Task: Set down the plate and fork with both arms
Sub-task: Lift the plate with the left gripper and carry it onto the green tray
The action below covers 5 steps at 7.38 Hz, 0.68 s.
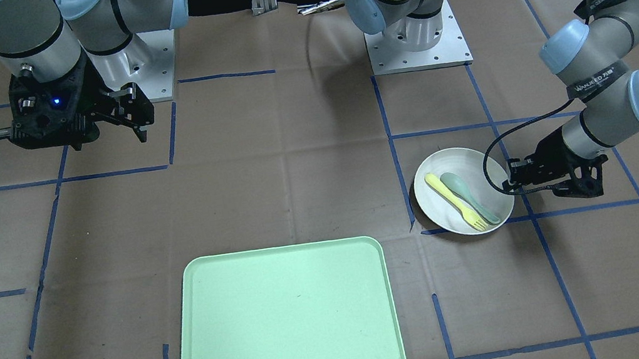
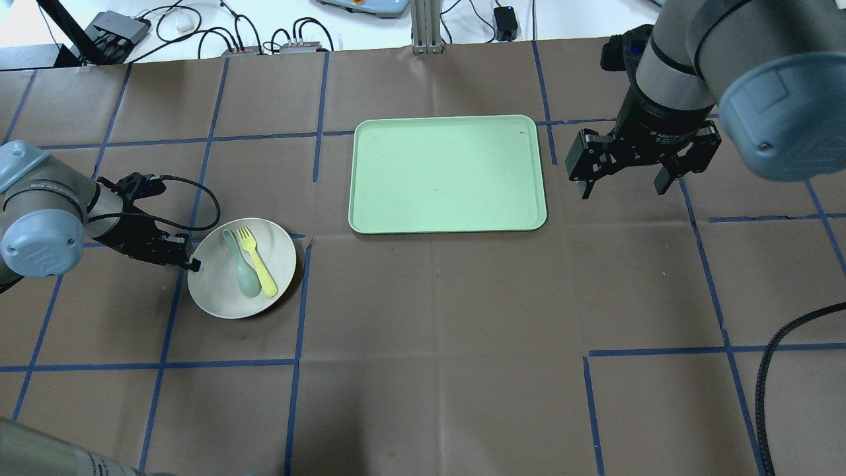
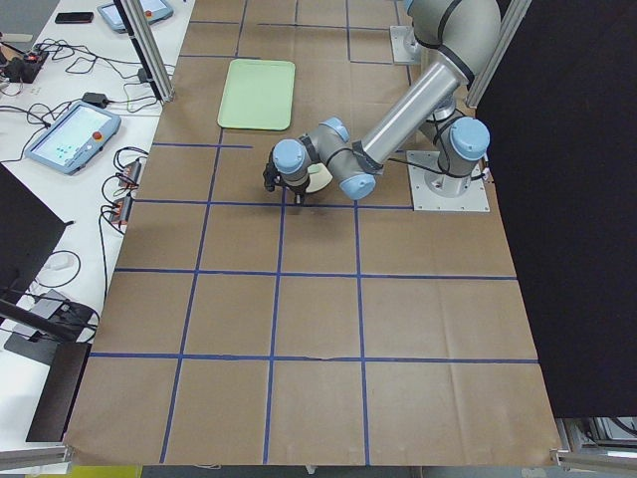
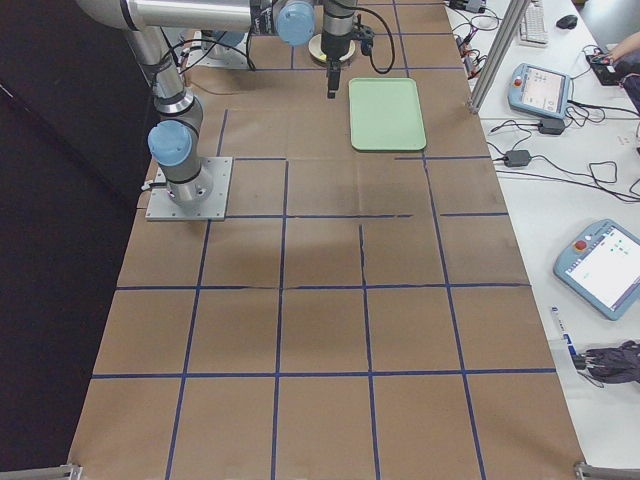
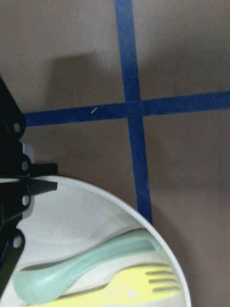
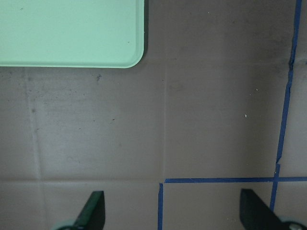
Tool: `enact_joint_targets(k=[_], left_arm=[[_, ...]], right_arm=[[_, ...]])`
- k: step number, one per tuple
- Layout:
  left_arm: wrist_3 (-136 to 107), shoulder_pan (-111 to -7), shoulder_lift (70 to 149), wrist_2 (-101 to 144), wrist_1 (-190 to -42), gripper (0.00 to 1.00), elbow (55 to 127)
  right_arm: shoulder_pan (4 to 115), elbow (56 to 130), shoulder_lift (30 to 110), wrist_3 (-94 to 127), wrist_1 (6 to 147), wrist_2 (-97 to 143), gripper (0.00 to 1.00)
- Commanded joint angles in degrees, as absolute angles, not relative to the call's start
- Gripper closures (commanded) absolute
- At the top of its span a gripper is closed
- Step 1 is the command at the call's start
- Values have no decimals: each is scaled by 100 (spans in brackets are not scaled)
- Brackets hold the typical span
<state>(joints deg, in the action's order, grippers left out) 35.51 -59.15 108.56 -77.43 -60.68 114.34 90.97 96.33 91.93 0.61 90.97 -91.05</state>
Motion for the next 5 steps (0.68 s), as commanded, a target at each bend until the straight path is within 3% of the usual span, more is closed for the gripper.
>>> enact_joint_targets(k=[1, 5], left_arm=[[3533, -5976, 10723, -7534, -6082, 100, 11426], [3219, -6632, 10626, -6926, -6082, 100, 11216]], right_arm=[[9097, 9633, 9193, 70, 9097, -9105, 0], [9097, 9633, 9193, 62, 9097, -9105, 0]])
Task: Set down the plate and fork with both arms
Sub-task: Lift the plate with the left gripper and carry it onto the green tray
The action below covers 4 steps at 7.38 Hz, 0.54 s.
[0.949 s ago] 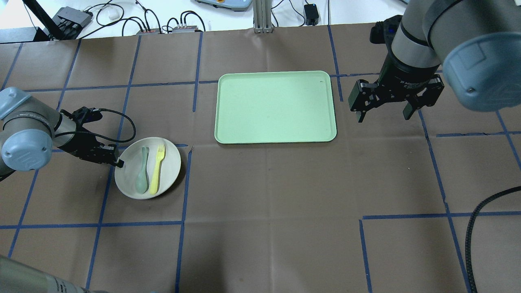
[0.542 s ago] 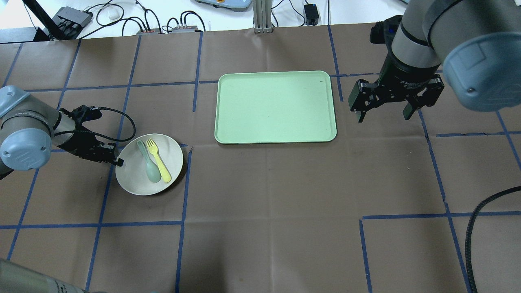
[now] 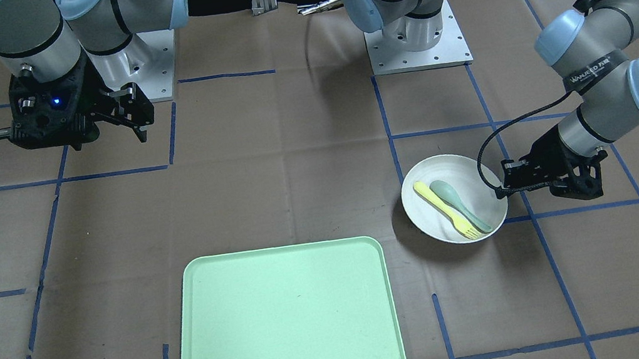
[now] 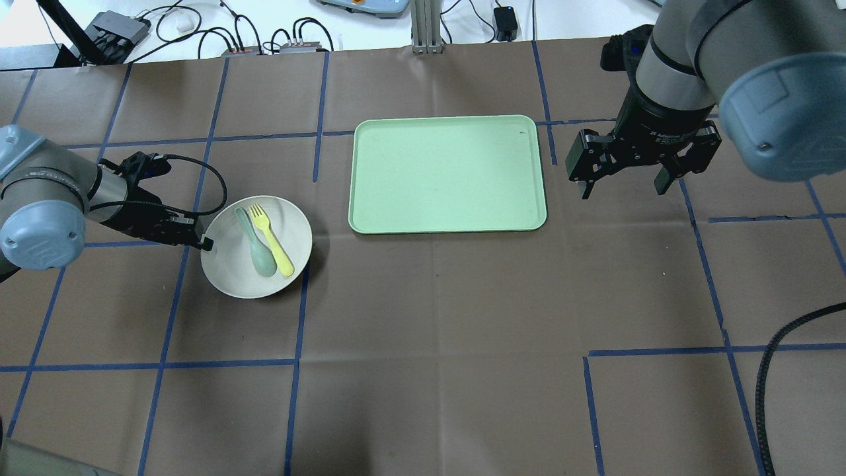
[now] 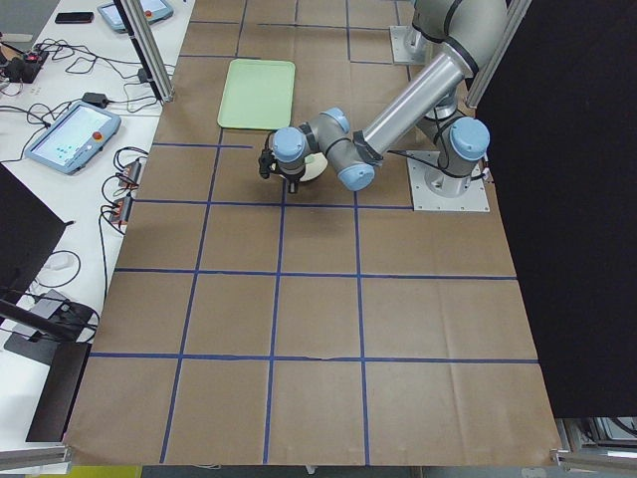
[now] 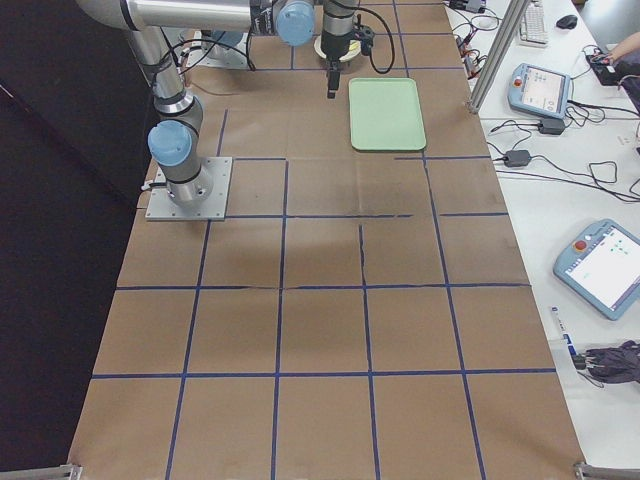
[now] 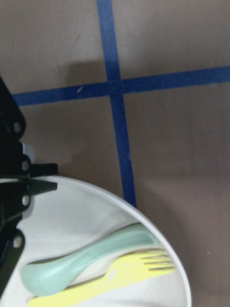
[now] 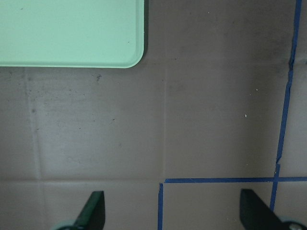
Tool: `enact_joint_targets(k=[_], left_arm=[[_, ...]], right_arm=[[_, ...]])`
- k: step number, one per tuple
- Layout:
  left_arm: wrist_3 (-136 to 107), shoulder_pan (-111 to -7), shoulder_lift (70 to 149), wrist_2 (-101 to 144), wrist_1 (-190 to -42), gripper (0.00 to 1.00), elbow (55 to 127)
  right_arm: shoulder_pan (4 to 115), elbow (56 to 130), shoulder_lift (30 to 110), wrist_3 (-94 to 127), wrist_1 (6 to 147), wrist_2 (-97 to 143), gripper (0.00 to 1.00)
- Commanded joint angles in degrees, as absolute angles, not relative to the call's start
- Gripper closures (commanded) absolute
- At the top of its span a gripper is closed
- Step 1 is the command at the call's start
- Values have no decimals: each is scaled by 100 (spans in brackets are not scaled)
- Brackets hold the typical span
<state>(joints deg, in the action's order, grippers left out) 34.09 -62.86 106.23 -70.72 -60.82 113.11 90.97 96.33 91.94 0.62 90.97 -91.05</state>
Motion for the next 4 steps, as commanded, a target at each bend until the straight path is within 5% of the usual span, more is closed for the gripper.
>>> enact_joint_targets(k=[1, 4], left_arm=[[3051, -7079, 10669, -6882, -6082, 100, 10936], [2400, -8065, 11404, -6680, -6082, 100, 9848]], right_arm=[[9097, 9633, 9193, 70, 9097, -9105, 0], [9097, 9633, 9193, 70, 9097, -9105, 0]])
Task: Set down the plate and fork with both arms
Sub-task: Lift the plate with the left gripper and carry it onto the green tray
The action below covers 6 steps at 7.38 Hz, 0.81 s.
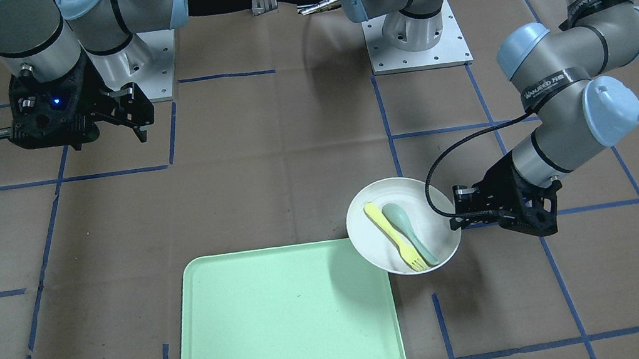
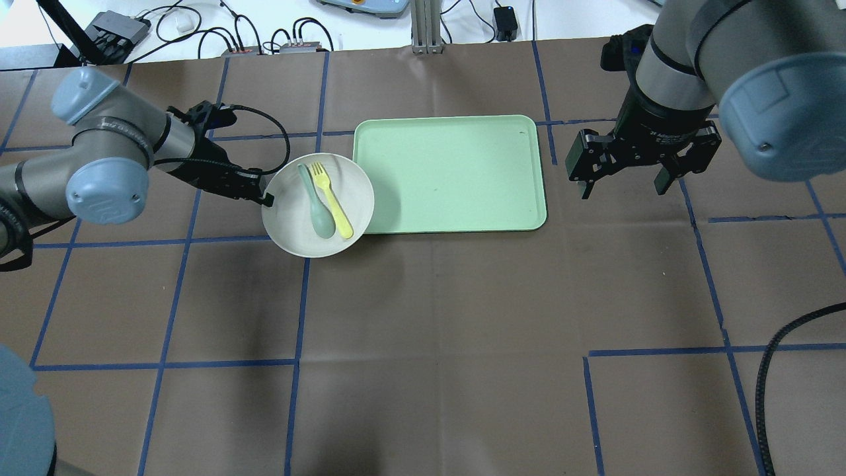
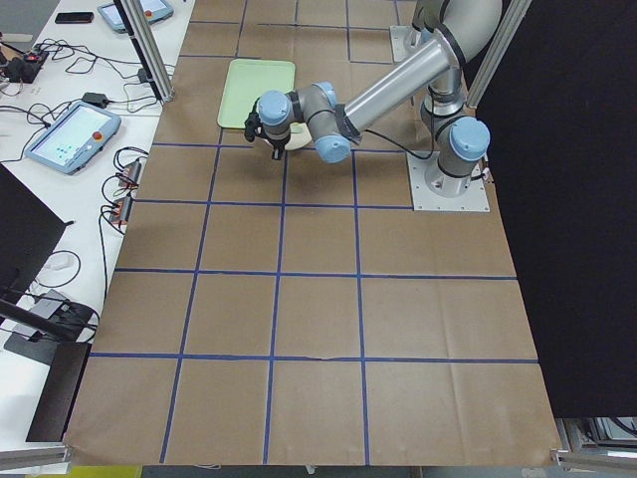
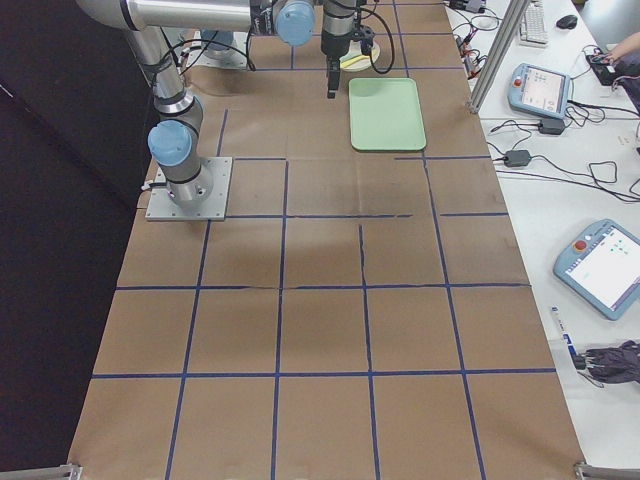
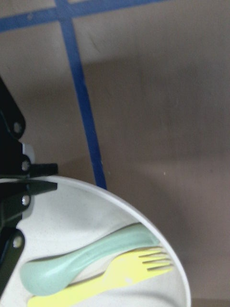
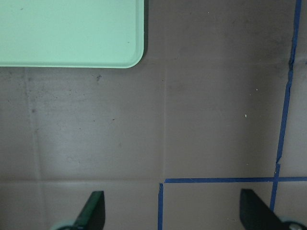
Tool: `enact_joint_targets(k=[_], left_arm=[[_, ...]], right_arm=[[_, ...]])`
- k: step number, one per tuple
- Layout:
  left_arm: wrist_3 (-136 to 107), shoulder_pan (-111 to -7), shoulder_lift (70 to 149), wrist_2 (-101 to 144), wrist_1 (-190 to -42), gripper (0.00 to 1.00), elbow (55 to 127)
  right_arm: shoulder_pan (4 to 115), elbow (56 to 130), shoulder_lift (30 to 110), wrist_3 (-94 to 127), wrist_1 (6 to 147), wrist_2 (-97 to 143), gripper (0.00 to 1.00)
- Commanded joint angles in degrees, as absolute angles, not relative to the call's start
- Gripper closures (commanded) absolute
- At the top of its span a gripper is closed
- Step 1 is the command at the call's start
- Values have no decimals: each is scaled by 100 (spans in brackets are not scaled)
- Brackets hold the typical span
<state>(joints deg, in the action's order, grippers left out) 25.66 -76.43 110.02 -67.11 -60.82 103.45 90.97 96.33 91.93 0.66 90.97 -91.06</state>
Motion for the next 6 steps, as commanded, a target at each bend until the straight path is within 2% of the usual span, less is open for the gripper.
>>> enact_joint_targets(k=[1, 3, 6], left_arm=[[2286, -8382, 11895, -6671, -6082, 100, 9313], [1811, -8980, 12653, -6706, -6091, 100, 8388], [1529, -9307, 12902, -6697, -6126, 100, 8139]], right_arm=[[9097, 9633, 9193, 62, 9097, -9105, 0], [9097, 9633, 9193, 62, 9097, -9105, 0], [9097, 9633, 9193, 62, 9097, -9105, 0]])
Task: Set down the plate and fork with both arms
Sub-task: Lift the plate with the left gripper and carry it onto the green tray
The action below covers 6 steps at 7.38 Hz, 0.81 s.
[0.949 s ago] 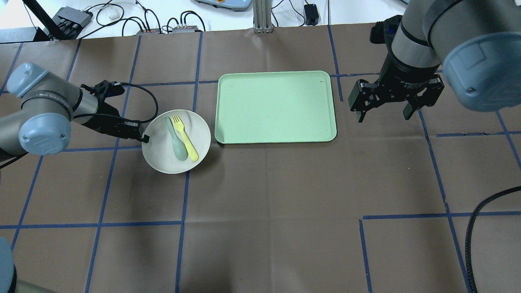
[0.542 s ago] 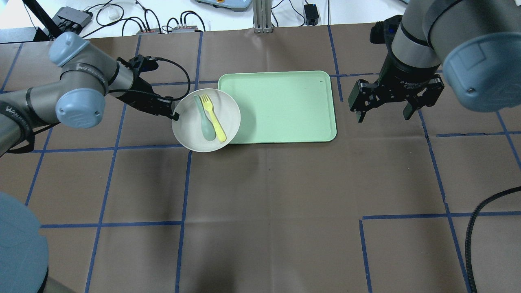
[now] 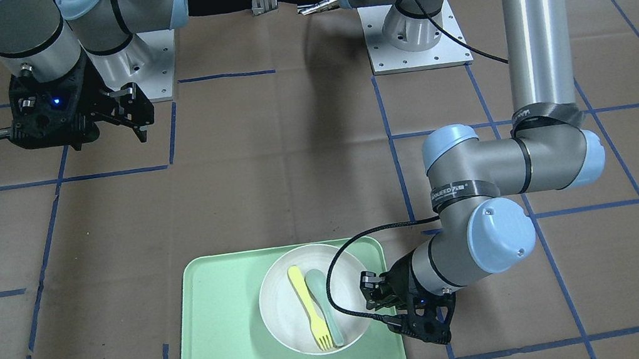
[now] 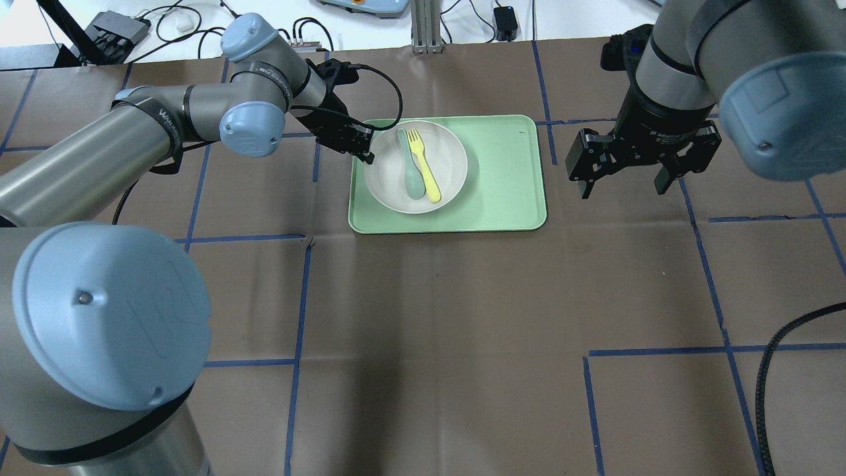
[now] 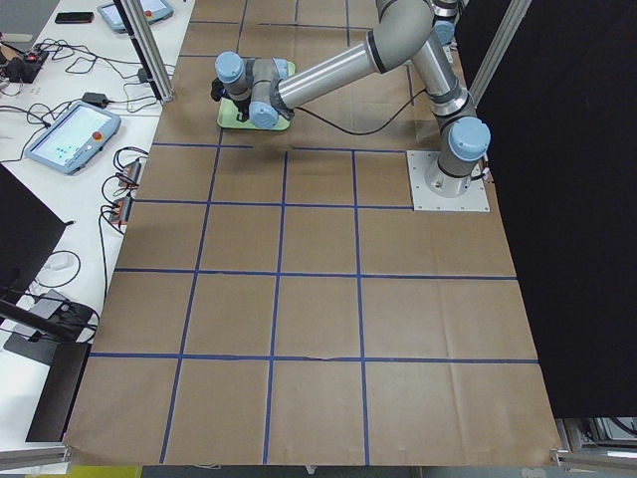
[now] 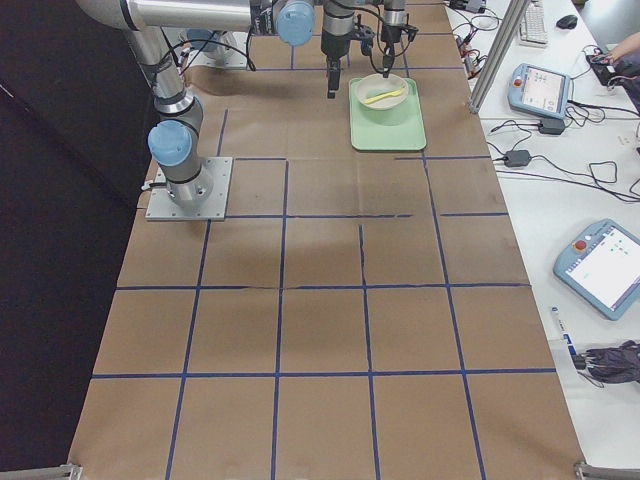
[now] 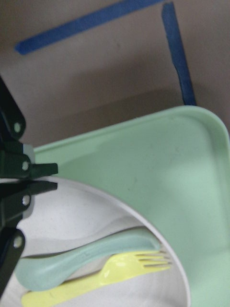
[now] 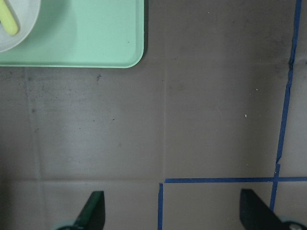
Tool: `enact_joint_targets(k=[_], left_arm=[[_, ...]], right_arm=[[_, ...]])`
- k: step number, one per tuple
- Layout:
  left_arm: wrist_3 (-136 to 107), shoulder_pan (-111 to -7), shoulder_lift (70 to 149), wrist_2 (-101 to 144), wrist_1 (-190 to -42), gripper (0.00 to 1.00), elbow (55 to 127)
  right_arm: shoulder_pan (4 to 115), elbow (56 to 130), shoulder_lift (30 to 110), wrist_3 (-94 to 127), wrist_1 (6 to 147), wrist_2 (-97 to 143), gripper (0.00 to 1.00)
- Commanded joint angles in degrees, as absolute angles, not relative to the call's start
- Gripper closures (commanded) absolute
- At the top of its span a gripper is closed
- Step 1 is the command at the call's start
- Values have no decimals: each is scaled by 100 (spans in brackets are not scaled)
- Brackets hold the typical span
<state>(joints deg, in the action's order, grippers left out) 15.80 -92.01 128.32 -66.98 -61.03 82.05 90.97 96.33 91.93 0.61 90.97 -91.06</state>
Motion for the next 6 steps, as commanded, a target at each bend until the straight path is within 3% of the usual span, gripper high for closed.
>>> enact_joint_targets(k=[1, 6], left_arm=[[1529, -9299, 12955, -6689, -6126, 99, 8113], [1521, -9378, 13350, -6706, -6214, 96, 7629]], right_arm=[[9097, 9633, 9193, 62, 9097, -9105, 0], [9097, 9633, 9193, 62, 9097, -9105, 0]])
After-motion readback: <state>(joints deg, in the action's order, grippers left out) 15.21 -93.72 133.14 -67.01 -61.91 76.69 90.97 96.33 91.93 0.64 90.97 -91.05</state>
